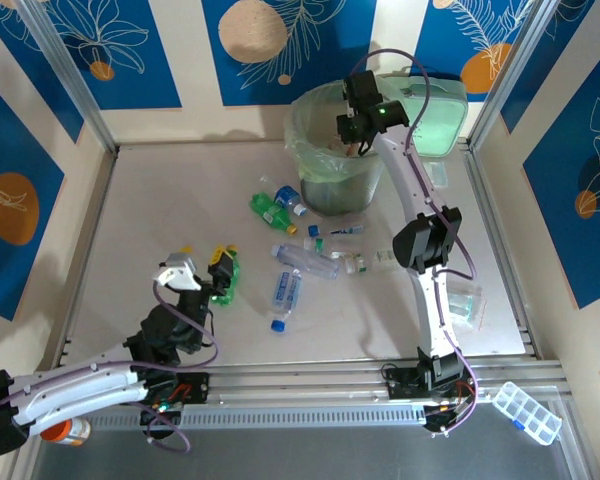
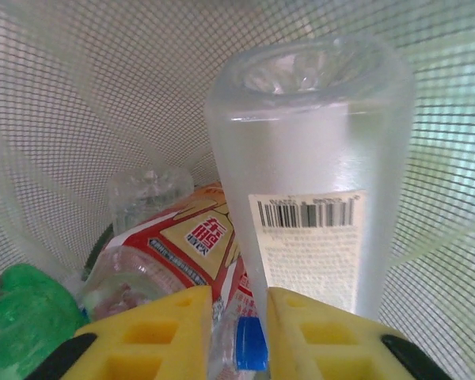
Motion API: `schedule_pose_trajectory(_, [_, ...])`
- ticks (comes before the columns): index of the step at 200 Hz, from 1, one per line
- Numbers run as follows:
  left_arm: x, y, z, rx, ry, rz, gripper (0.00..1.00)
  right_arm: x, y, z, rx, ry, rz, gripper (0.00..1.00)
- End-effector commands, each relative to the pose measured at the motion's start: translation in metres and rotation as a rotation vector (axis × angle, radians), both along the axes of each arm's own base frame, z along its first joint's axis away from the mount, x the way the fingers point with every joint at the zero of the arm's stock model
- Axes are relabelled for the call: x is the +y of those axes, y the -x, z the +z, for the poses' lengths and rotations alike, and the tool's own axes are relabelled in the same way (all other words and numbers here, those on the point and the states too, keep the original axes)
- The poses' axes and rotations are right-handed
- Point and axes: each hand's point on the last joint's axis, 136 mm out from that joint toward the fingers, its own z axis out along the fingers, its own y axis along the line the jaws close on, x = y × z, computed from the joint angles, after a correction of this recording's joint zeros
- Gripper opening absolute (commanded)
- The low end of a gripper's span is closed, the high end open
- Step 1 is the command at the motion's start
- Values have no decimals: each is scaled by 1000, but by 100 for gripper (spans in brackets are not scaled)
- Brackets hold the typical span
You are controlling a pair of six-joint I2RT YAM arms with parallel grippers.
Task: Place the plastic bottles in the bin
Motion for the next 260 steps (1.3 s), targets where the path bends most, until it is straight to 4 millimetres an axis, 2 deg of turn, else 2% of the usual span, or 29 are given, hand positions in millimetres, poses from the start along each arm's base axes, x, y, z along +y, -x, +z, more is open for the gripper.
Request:
schedule_pose_trajectory(1, [7, -1, 8, -2, 1, 47, 78, 14, 38, 89, -154, -54, 46, 33])
schedule_pose_trajectory(11, [7, -2, 5, 15, -16, 65, 82, 21, 53, 105, -188, -51, 65, 38])
schedule_pose_trajectory(29, [4, -7, 1, 60, -58, 72, 86, 36, 85, 119, -222, -47, 110, 42])
schedule_pose_trajectory(43, [4, -13, -7, 114, -75, 74, 87, 54, 110, 123, -261, -59, 161, 48])
schedule_pose_trajectory(64, [6, -24, -25, 229, -36, 19, 88, 79, 157, 111, -296, -78, 250, 56])
schedule_pose_trajectory(65, [5, -25, -26, 237, -32, 12, 88, 79, 161, 121, -318, -91, 252, 57])
schedule_pose_trajectory(66, [5, -26, -28, 245, -30, 5, 88, 82, 163, 109, -302, -81, 260, 57])
schedule_pose_trajectory(79, [5, -37, -43, 358, 22, -44, 87, 97, 192, 101, -320, -118, 316, 60])
schedule_pose_trajectory(96, [2, -49, -58, 475, 38, -91, 88, 112, 225, 64, -273, -169, 371, 62])
schedule_pose_trajectory(123, [-4, -61, -76, 618, -32, -100, 93, 129, 260, -4, -160, -208, 428, 63])
schedule_pose_trajectory(145, [-1, -68, -92, 698, -72, -76, 95, 137, 270, -48, -100, -192, 415, 63])
schedule_pose_trajectory(176, [32, -75, -105, 747, -104, 69, 99, 149, 268, -81, -159, -127, 363, 65])
schedule_pose_trajectory(187, [39, -77, -110, 761, -85, 75, 100, 147, 264, -86, -193, -100, 327, 66])
schedule_pose_trajectory(208, [40, -84, -122, 816, -41, 30, 99, 146, 264, -93, -164, -141, 303, 66])
schedule_pose_trajectory(219, [30, -88, -129, 838, -26, -32, 99, 153, 269, -99, -138, -168, 349, 66])
schedule_pose_trajectory(238, [14, -88, -141, 887, -3, -108, 99, 153, 268, -100, -124, -162, 345, 66])
schedule_pose_trajectory(260, [8, -79, -162, 936, 42, -134, 99, 151, 270, -96, -123, -185, 346, 67])
